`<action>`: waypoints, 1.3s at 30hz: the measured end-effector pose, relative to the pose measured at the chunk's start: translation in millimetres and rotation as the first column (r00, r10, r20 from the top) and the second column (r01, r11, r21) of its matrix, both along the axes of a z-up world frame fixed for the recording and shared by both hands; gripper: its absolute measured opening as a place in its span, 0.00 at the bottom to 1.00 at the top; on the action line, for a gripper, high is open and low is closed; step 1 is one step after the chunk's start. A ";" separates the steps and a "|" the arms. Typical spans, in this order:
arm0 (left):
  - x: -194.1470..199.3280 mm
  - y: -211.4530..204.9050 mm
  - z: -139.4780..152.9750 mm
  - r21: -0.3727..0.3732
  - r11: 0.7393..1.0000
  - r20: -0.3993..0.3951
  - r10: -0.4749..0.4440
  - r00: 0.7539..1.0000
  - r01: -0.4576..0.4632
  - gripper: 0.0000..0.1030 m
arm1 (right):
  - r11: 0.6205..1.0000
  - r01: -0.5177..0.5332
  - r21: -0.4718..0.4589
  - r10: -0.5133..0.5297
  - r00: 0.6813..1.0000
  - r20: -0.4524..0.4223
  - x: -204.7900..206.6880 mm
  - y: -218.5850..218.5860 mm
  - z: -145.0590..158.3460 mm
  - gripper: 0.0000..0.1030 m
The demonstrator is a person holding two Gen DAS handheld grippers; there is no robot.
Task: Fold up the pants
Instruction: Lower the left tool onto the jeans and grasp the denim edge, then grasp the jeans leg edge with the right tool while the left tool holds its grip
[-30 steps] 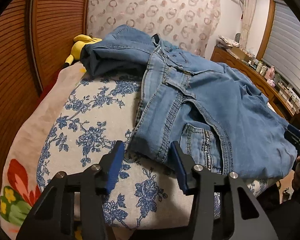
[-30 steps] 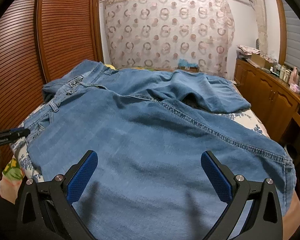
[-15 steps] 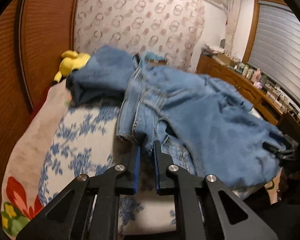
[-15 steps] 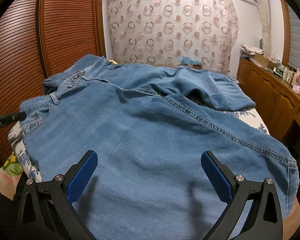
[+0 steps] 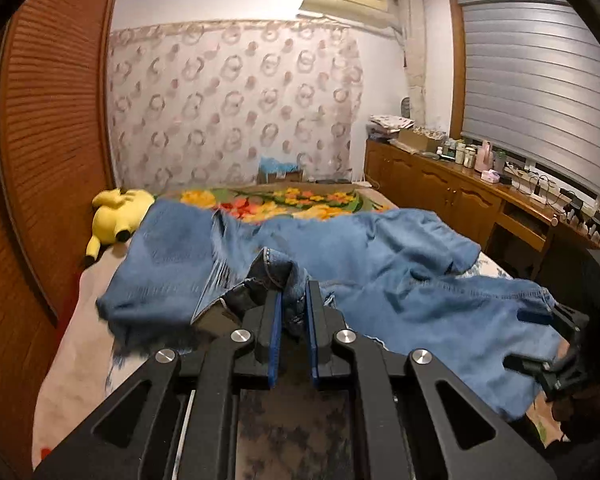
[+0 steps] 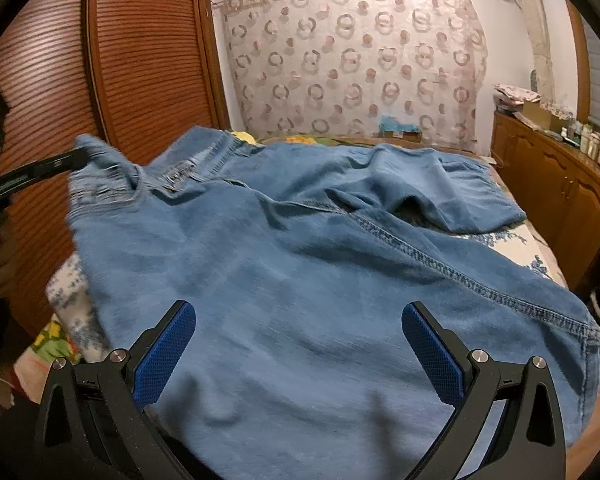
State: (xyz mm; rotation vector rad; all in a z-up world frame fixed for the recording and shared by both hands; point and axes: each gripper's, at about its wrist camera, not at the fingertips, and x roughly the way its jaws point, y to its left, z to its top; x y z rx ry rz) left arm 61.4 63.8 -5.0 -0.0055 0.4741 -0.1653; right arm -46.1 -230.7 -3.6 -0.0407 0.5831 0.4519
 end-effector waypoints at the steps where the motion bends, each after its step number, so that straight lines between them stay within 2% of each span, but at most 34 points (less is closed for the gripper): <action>1: 5.9 -2.3 2.2 -0.001 1.000 0.004 -0.006 1.000 0.006 0.12 | 1.000 -0.005 0.006 0.005 1.000 0.002 -1.2 -1.3 1.9 1.00; 8: 26.3 -3.4 6.3 -0.030 1.000 0.016 0.005 1.000 -0.005 0.12 | 0.997 -0.066 0.028 0.066 0.998 0.015 -15.4 0.9 8.4 0.97; 15: 39.0 -0.5 5.7 -0.052 0.998 0.012 0.025 1.000 -0.024 0.12 | 0.991 -0.128 0.025 0.129 0.992 -0.017 -15.4 -0.2 -1.6 0.88; 23: 37.3 -3.9 9.7 -0.073 0.997 0.023 0.030 0.999 -0.028 0.12 | 0.984 -0.179 0.014 0.180 0.981 -0.076 -10.2 -6.4 -7.5 0.54; 28: 38.7 0.1 6.3 -0.088 0.996 0.024 0.036 0.999 -0.034 0.12 | 0.976 -0.219 -0.003 0.217 0.972 -0.094 -5.0 -5.3 -11.8 0.17; 31: 38.8 1.9 4.9 -0.092 0.995 0.030 0.042 0.999 -0.039 0.12 | 0.974 -0.225 -0.014 0.223 0.972 -0.077 3.0 -7.3 -2.4 0.10; 39: 38.5 9.3 4.9 -0.113 0.992 0.052 0.056 0.997 -0.050 0.12 | 0.980 -0.194 -0.052 0.194 0.981 -0.002 28.0 -6.0 24.7 0.08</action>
